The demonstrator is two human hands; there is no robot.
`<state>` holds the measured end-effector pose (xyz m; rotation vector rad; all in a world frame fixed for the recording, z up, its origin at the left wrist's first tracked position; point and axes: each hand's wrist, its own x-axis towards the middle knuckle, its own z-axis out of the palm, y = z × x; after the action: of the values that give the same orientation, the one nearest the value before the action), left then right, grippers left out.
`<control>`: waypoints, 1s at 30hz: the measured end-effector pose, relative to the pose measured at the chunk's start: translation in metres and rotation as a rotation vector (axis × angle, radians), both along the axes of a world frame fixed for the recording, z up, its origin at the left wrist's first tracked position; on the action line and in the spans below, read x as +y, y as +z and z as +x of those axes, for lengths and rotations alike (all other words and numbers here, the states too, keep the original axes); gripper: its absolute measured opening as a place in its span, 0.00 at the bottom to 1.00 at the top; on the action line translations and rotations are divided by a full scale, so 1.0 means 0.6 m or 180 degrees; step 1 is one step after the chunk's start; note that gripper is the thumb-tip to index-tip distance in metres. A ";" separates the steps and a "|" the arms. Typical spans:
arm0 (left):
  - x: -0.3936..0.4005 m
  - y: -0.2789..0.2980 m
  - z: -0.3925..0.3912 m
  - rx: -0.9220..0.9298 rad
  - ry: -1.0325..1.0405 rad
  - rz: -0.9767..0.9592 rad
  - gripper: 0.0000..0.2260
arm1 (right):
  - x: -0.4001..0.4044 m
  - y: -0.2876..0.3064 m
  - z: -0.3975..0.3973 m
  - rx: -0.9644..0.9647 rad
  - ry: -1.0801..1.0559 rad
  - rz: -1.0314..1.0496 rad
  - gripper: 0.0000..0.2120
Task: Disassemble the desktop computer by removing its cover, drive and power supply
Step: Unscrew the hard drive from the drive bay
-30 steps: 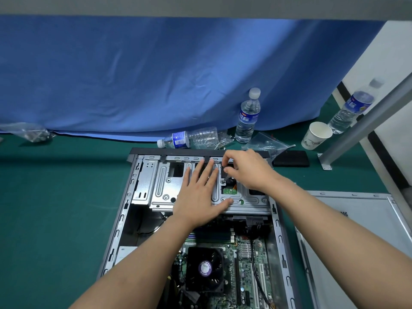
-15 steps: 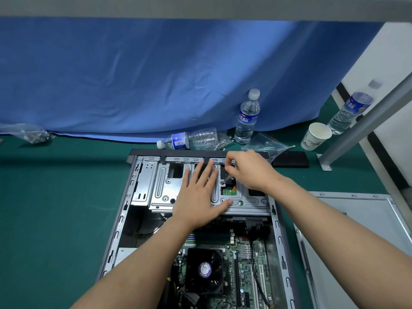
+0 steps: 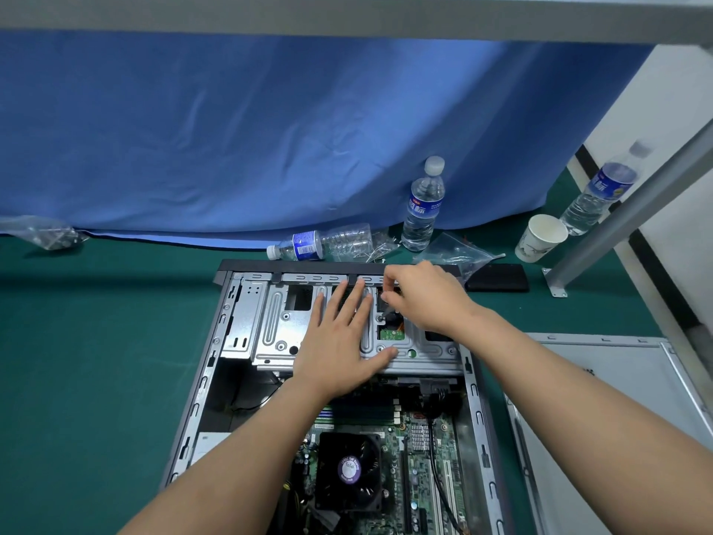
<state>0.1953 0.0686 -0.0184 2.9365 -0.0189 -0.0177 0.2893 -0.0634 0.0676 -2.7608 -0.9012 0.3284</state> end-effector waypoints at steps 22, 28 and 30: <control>0.000 -0.001 0.000 0.0050 0.0002 0.0036 0.43 | -0.005 0.018 0.013 0.0707 0.0451 0.0059 0.06; 0.001 0.000 -0.001 0.0042 -0.0002 0.0007 0.42 | -0.006 -0.004 0.010 0.0431 -0.0114 0.0187 0.08; 0.001 0.001 -0.001 0.0039 0.0002 0.0000 0.42 | -0.007 -0.010 0.009 0.0397 -0.0184 0.0306 0.05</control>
<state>0.1947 0.0691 -0.0179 2.9364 -0.0160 -0.0356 0.2947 -0.0674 0.0618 -2.6398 -0.7842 0.4302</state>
